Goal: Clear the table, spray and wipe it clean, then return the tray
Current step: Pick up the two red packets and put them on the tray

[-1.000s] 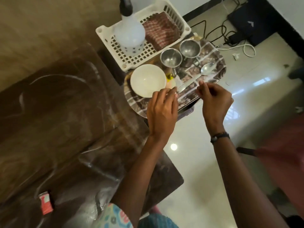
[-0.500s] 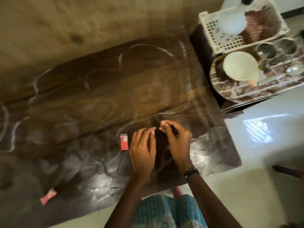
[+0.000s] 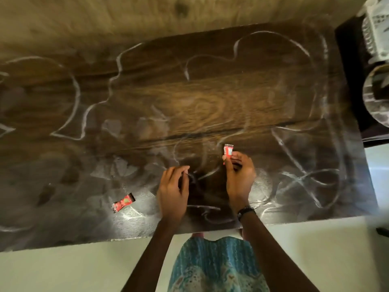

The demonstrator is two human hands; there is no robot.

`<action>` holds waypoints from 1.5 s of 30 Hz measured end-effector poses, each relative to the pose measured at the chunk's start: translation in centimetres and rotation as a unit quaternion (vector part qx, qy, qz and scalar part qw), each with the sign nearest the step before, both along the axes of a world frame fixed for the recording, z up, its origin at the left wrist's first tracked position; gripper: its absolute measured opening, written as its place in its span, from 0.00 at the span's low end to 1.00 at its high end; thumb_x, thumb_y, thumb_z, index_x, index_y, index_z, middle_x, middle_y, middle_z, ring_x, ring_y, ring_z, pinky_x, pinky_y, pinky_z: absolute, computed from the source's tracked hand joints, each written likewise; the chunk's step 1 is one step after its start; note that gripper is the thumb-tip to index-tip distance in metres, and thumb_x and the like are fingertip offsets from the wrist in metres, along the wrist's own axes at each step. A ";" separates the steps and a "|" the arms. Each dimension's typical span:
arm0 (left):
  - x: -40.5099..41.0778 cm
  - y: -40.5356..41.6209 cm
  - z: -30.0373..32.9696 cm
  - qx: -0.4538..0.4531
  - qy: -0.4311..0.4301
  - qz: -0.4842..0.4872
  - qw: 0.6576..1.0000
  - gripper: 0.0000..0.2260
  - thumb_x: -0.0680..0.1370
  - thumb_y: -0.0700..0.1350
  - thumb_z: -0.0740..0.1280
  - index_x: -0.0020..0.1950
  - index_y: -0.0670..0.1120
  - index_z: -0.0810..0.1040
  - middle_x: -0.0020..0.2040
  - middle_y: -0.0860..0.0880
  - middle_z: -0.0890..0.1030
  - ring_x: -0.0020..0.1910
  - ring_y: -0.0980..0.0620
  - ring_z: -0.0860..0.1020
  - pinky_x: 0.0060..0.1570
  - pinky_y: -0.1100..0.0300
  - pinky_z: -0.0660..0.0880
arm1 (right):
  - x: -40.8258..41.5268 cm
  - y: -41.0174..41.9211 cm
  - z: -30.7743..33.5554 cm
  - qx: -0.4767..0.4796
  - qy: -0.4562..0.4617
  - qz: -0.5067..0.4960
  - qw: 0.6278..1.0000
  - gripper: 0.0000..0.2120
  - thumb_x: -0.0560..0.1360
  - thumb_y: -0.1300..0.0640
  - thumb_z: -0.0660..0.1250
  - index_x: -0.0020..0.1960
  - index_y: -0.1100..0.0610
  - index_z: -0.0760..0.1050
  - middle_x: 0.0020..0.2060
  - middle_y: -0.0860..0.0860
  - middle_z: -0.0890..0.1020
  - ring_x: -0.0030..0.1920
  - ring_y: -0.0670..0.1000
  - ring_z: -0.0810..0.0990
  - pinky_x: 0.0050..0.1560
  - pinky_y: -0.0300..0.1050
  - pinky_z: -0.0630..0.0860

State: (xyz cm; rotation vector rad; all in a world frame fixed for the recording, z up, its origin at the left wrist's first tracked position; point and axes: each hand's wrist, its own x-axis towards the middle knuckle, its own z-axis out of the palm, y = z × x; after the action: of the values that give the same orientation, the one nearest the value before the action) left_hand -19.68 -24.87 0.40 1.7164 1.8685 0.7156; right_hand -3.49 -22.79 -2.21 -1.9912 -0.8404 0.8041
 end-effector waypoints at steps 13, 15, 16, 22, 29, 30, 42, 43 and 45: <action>-8.8 -3.7 -1.1 0.000 0.035 0.052 0.998 0.12 0.79 0.46 0.60 0.55 0.44 0.81 0.50 0.47 0.81 0.49 0.52 0.74 0.47 0.64 0.70 | -1.5 1.2 -0.6 -0.059 -0.079 0.000 0.995 0.12 0.68 0.62 0.76 0.51 0.61 0.79 0.44 0.61 0.81 0.37 0.50 0.76 0.41 0.33 0.74; -10.8 -4.8 -1.4 -0.003 0.050 0.080 0.996 0.12 0.79 0.45 0.60 0.56 0.43 0.80 0.52 0.46 0.80 0.51 0.50 0.74 0.50 0.63 0.70 | -2.4 1.0 -0.1 -0.069 -0.084 0.040 0.993 0.10 0.69 0.62 0.75 0.49 0.60 0.80 0.44 0.60 0.79 0.38 0.50 0.75 0.45 0.40 0.76; -11.8 -5.3 -1.5 -0.007 0.058 0.094 0.994 0.12 0.79 0.45 0.60 0.57 0.43 0.80 0.53 0.45 0.80 0.52 0.49 0.73 0.50 0.61 0.70 | -3.0 0.8 0.4 -0.069 -0.079 0.059 0.993 0.10 0.69 0.62 0.75 0.49 0.60 0.81 0.45 0.58 0.79 0.39 0.49 0.75 0.45 0.35 0.75; -15.7 -7.0 -2.8 -0.063 0.092 0.095 0.989 0.15 0.77 0.49 0.62 0.59 0.41 0.77 0.55 0.42 0.78 0.54 0.43 0.71 0.53 0.55 0.68 | -7.1 -0.4 2.2 -0.093 0.060 0.147 0.983 0.10 0.70 0.58 0.75 0.50 0.56 0.80 0.41 0.46 0.82 0.40 0.39 0.79 0.39 0.25 0.73; -14.9 -6.5 -2.5 -0.105 0.075 0.130 0.983 0.17 0.77 0.53 0.61 0.54 0.40 0.76 0.51 0.40 0.77 0.49 0.41 0.72 0.48 0.51 0.70 | -9.1 -1.4 2.1 -0.102 0.086 0.216 0.967 0.08 0.70 0.56 0.75 0.48 0.52 0.80 0.39 0.43 0.83 0.40 0.36 0.80 0.42 0.31 0.76; -14.3 -6.3 -2.2 -0.108 0.066 0.136 0.983 0.20 0.76 0.55 0.59 0.54 0.40 0.76 0.51 0.40 0.77 0.49 0.42 0.73 0.48 0.53 0.69 | -9.0 -1.4 2.1 -0.103 0.093 0.221 0.965 0.08 0.70 0.56 0.75 0.48 0.53 0.81 0.40 0.44 0.83 0.41 0.38 0.81 0.43 0.32 0.77; 2.9 2.4 1.9 -0.087 -0.206 0.148 0.963 0.06 0.75 0.44 0.71 0.49 0.44 0.77 0.42 0.52 0.83 0.39 0.62 0.81 0.38 0.71 0.75 | -1.1 -1.0 4.0 -0.021 0.136 0.101 0.985 0.13 0.74 0.61 0.71 0.58 0.54 0.81 0.50 0.50 0.83 0.50 0.45 0.82 0.54 0.47 0.79; 4.9 3.1 2.3 -0.088 -0.233 0.142 0.958 0.06 0.75 0.44 0.71 0.49 0.45 0.77 0.42 0.52 0.83 0.38 0.61 0.82 0.39 0.67 0.77 | 0.3 -0.8 4.5 -0.009 0.139 0.080 0.987 0.13 0.75 0.61 0.70 0.59 0.55 0.81 0.51 0.49 0.83 0.52 0.45 0.82 0.57 0.46 0.78; 9.1 4.3 2.8 -0.102 -0.287 0.137 0.943 0.05 0.75 0.43 0.71 0.48 0.46 0.77 0.42 0.52 0.84 0.37 0.57 0.83 0.39 0.60 0.79 | 3.4 -0.4 5.5 0.012 0.167 0.028 0.985 0.12 0.76 0.61 0.68 0.59 0.55 0.80 0.54 0.47 0.83 0.57 0.43 0.80 0.62 0.44 0.75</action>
State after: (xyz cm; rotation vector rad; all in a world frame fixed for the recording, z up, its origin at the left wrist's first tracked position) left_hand -10.60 -20.56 3.22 0.9828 1.6941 0.9674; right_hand -0.04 -23.14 3.25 -1.7509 -0.7057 1.1177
